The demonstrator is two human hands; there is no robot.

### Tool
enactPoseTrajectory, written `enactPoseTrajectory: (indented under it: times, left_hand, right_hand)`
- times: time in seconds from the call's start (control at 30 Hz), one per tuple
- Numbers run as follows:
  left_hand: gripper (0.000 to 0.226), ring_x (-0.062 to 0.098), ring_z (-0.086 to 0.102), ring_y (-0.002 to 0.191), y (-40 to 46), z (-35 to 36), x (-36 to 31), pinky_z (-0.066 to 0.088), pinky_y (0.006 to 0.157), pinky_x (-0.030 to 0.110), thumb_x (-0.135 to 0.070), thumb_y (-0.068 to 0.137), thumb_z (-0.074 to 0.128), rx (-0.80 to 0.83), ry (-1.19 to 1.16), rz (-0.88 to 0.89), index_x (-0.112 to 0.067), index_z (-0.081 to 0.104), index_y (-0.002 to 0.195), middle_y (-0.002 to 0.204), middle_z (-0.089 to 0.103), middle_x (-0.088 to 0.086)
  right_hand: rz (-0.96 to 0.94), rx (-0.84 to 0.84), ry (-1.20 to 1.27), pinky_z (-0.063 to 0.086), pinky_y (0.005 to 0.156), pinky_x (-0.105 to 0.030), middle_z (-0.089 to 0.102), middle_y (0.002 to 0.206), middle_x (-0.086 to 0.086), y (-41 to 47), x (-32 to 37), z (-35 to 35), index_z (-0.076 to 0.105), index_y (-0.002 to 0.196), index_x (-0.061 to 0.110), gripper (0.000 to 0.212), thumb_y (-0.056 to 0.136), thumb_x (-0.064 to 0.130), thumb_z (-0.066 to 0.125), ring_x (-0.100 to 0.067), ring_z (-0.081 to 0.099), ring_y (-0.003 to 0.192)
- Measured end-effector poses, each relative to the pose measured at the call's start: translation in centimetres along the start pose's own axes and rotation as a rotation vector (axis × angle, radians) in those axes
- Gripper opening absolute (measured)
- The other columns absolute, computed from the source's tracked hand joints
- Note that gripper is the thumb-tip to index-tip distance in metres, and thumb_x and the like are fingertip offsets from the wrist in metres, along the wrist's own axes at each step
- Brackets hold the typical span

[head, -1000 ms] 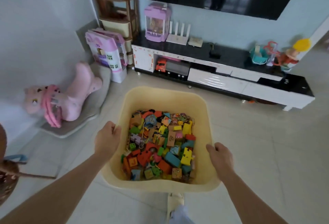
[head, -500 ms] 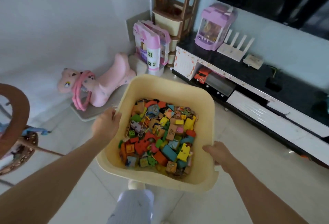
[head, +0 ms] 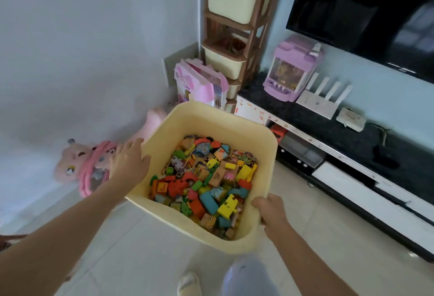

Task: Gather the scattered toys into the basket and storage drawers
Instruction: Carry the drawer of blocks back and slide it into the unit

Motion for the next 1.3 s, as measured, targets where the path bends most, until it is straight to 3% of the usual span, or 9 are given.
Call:
enactPoseTrajectory:
  times: [0.1,0.2,0.3,0.43,0.6,0.7,0.87,1.17,1.3]
  left_hand:
    - [0.063,0.034,0.02,0.139,2.4,-0.3,0.8,0.01,0.115,0.049,-0.02,0.086,0.06,-0.162,-0.066,-0.082,-0.009,0.032,0.141,0.149,0.028,0.015]
    - [0.081,0.031,0.011,0.142,3.4,1.8,1.6,0.013,0.114,0.048,-0.017,0.083,0.065,-0.181,-0.491,-0.411,-0.009,0.015,0.147,0.155,0.011,0.013]
    - [0.082,0.034,0.039,0.128,6.4,6.8,-0.6,0.038,0.1,0.045,-0.022,0.08,0.07,-0.028,-1.072,-0.669,-0.003,0.021,0.143,0.141,0.04,0.017]
    - [0.073,0.034,0.053,0.115,11.8,9.8,-7.0,0.042,0.095,0.06,-0.034,0.064,0.08,0.234,-1.527,-0.691,-0.023,0.042,0.126,0.124,0.057,0.009]
    - [0.047,0.034,0.06,0.092,19.2,8.5,-9.8,0.054,0.067,0.049,0.005,0.079,0.063,0.046,-1.564,-0.794,-0.011,0.041,0.118,0.103,0.059,0.015]
    - [0.028,0.03,0.056,0.081,24.2,7.5,-9.7,0.05,0.073,0.046,0.01,0.08,0.056,-0.008,-1.463,-0.913,-0.006,0.041,0.097,0.085,0.052,0.014]
    - [0.063,0.034,0.056,0.092,35.4,6.4,-9.0,0.048,0.05,0.041,0.009,0.07,0.061,0.01,-1.386,-0.871,-0.014,0.04,0.125,0.118,0.052,0.02]
    - [0.052,0.035,0.056,0.094,49.8,4.6,-11.7,0.047,0.051,0.042,0.008,0.074,0.061,0.086,-1.31,-0.829,-0.016,0.033,0.111,0.11,0.048,0.02]
    - [0.06,0.033,0.055,0.093,54.5,4.5,-13.7,0.046,0.047,0.043,0.008,0.075,0.06,0.129,-1.293,-0.814,-0.014,0.033,0.123,0.112,0.049,0.019]
  right_hand:
    - [0.012,0.007,0.078,0.045,0.053,-0.028,0.059,0.069,-0.012,3.7,4.3,2.4,0.056,0.075,0.005,0.017,0.08,-0.01,0.051,-0.024,0.057,0.061]
    - [0.027,0.012,0.092,0.044,0.051,-0.028,0.057,0.07,-0.012,8.0,8.2,4.1,0.052,0.071,0.007,0.02,0.082,-0.01,0.05,-0.024,0.056,0.061]
    - [0.026,0.062,0.119,0.046,0.051,-0.03,0.055,0.07,-0.013,12.3,13.2,6.1,0.051,0.069,0.007,0.021,0.083,-0.01,0.05,-0.024,0.055,0.061]
    - [-0.001,0.139,0.074,0.053,0.058,-0.036,0.059,0.077,-0.017,17.4,19.5,8.0,0.055,0.075,0.005,0.015,0.082,-0.008,0.052,-0.029,0.06,0.069]
    - [-0.022,0.192,0.033,0.05,0.048,-0.029,0.061,0.073,-0.016,22.1,26.9,10.1,0.057,0.076,0.004,0.015,0.081,-0.009,0.051,-0.027,0.062,0.065]
    - [-0.012,0.195,0.001,0.048,0.046,-0.029,0.061,0.08,-0.016,25.0,30.3,12.2,0.055,0.08,0.004,0.011,0.081,-0.007,0.054,-0.026,0.061,0.068]
    - [0.02,0.172,0.022,0.046,0.048,-0.028,0.058,0.081,-0.018,29.9,35.2,16.1,0.053,0.098,-0.002,0.02,0.08,-0.007,0.055,-0.026,0.059,0.067]
    - [0.043,0.088,0.062,0.045,0.05,-0.028,0.058,0.078,-0.02,36.9,44.2,20.4,0.055,0.109,-0.008,0.03,0.078,-0.007,0.055,-0.027,0.058,0.066]
    - [0.079,0.078,0.081,0.037,0.036,-0.018,0.048,0.066,-0.014,39.9,46.7,21.1,0.052,0.101,-0.002,0.024,0.078,-0.007,0.053,-0.02,0.047,0.052]
Point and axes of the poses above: each hand's wrist, its own y-axis towards the middle knuckle, its own z-axis out of the palm, x = y × z, the point moved 10 cm from there along y, towards the middle knuckle
